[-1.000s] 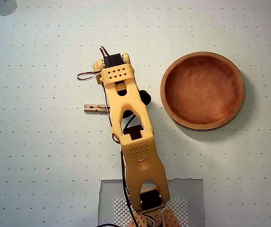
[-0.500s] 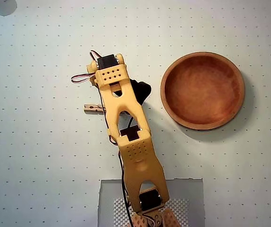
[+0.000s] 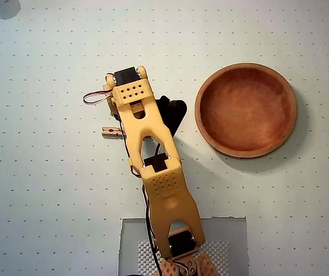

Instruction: Grasp a clothespin and put it in the bowl.

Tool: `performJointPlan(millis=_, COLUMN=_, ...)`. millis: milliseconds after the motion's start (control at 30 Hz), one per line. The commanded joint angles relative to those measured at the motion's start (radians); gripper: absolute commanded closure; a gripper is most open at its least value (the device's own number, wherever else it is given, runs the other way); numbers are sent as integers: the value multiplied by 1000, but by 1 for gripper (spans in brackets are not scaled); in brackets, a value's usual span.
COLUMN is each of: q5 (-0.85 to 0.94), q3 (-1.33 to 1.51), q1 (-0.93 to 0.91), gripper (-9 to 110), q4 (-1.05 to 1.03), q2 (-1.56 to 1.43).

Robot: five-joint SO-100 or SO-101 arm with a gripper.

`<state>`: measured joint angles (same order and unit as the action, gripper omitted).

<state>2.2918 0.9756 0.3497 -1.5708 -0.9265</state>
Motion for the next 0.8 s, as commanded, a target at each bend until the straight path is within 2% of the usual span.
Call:
performJointPlan(millis=0, q5=11, q3=-64, q1=2, gripper=103, q4=-14, q2=-54)
performJointPlan(millis=400, q5=23, q3=-64, q1=2, gripper=103, q4=-15, q2=-51)
performJointPlan(millis=767, q5=331, q3=-63, q1=-12, gripper=103, q4=-15, q2=-54)
